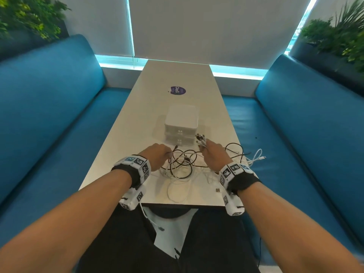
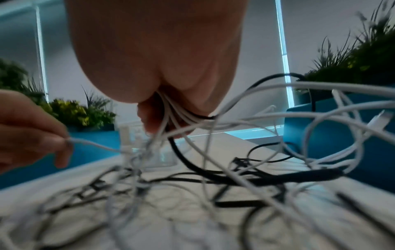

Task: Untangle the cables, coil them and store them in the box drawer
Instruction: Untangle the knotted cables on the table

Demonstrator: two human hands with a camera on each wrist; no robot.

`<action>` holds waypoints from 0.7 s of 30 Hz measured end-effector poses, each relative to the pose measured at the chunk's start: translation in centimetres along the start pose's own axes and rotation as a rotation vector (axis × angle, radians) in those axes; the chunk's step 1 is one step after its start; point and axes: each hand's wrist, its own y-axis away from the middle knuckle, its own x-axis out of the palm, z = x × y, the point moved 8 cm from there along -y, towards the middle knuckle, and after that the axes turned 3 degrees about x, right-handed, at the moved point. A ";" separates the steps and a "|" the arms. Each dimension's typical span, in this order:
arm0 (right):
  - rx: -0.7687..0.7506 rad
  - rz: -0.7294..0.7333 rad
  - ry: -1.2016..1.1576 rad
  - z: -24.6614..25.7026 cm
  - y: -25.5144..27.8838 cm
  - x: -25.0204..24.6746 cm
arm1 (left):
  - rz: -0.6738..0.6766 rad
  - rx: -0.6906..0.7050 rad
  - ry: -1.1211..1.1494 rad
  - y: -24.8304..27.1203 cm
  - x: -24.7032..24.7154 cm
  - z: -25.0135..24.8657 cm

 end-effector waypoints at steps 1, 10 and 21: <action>-0.004 0.002 -0.056 0.8 -0.1 0.2 | 0.001 0.016 -0.039 -0.1 0.3 -0.9; -0.056 0.048 -0.218 4.3 0.6 1.4 | -0.015 0.144 -0.090 -0.7 1.1 -4.5; 0.061 0.132 -0.127 0.7 0.6 1.3 | -0.107 0.068 0.137 -0.4 -1.7 -1.7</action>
